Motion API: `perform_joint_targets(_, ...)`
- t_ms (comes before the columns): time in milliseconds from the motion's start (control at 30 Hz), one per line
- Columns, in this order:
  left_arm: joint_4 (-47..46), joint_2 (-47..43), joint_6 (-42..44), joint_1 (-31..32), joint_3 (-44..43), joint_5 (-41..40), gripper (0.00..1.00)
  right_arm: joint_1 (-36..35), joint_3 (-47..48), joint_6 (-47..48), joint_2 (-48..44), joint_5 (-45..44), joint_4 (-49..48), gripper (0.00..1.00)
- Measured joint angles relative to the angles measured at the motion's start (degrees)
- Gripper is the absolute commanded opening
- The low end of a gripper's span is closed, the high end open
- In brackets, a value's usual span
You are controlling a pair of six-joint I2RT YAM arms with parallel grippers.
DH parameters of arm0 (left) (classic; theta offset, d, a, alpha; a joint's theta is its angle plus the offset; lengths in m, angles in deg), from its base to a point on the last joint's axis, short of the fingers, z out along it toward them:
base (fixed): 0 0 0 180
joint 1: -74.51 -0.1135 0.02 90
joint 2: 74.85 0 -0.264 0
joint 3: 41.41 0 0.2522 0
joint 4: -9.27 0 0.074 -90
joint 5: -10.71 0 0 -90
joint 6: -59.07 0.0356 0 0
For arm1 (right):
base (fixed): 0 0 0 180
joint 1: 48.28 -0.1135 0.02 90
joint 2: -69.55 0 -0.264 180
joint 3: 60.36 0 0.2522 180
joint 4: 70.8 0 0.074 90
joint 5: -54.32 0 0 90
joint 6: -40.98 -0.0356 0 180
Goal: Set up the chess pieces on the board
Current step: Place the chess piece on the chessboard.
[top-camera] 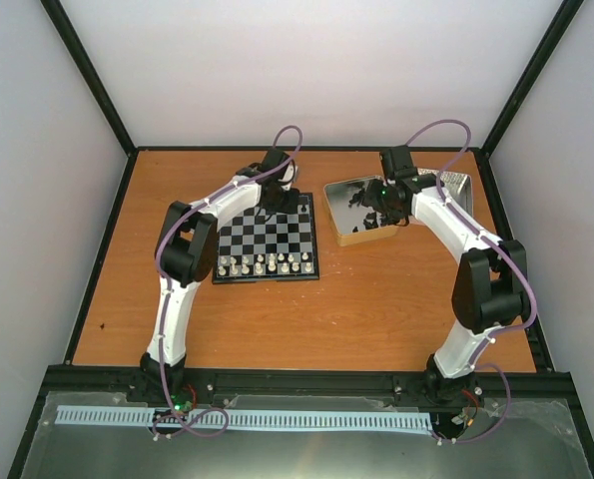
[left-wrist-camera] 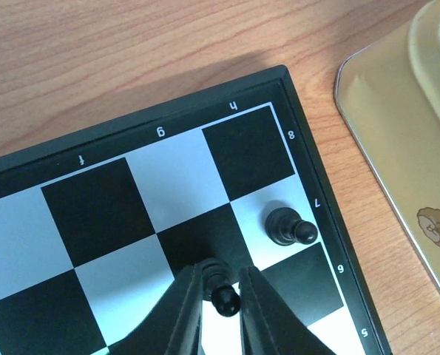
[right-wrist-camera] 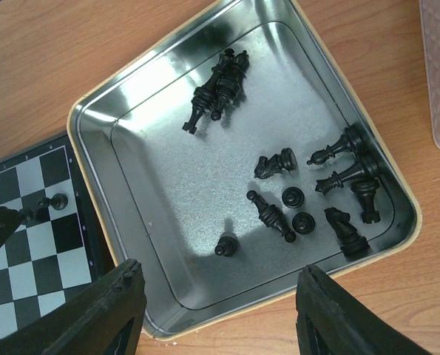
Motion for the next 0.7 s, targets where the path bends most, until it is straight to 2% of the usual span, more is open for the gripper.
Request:
perform_joint_targets(533,0.74,0.24,-0.98,-0.02,-2.12,-0.66,0.36,0.00,2.19,1.18,1.31,-0.94,1.22,0.56)
perform_joint_targets(700,0.17,-2.64,-0.98,-0.42,-0.85,-0.20,0.36,0.00,4.31,2.23,4.24,-1.20,2.54,0.55)
